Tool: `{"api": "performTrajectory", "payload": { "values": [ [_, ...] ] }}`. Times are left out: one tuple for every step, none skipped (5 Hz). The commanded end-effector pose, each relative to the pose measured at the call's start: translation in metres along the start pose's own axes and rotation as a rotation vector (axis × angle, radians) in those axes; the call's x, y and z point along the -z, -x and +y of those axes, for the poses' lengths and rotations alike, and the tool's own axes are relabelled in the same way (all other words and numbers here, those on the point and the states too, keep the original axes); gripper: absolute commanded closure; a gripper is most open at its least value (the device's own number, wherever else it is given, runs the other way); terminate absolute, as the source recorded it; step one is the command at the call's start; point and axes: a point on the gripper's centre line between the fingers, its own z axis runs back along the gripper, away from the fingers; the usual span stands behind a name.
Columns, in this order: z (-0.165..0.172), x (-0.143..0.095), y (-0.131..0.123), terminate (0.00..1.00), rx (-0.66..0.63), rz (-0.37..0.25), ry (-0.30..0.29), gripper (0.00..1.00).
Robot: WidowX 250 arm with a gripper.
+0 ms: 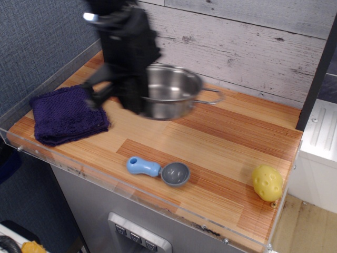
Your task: Move pot to towel
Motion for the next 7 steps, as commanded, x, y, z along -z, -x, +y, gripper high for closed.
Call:
{"api": "performTrajectory", "payload": {
  "values": [
    [-0.026, -0.027, 0.045, 0.0, -0.13, 0.071, -0.068, 1.0],
    [-0.031, -0.03, 0.065, 0.0, -0.191, 0.089, -0.073, 1.0],
    [-0.032, -0.032, 0.088, 0.0, -0.245, 0.119, -0.055, 1.0],
    [-0.038, -0.032, 0.111, 0.0, -0.298, 0.144, -0.043, 1.0],
    [-0.046, -0.027, 0.126, 0.0, -0.348, 0.168, -0.038, 1.0],
    [-0.054, -0.015, 0.138, 0.0, -0.358, 0.203, -0.019, 1.0],
    [-0.05, 0.0, 0.146, 0.0, -0.338, 0.204, 0.003, 1.0]
  ]
}}
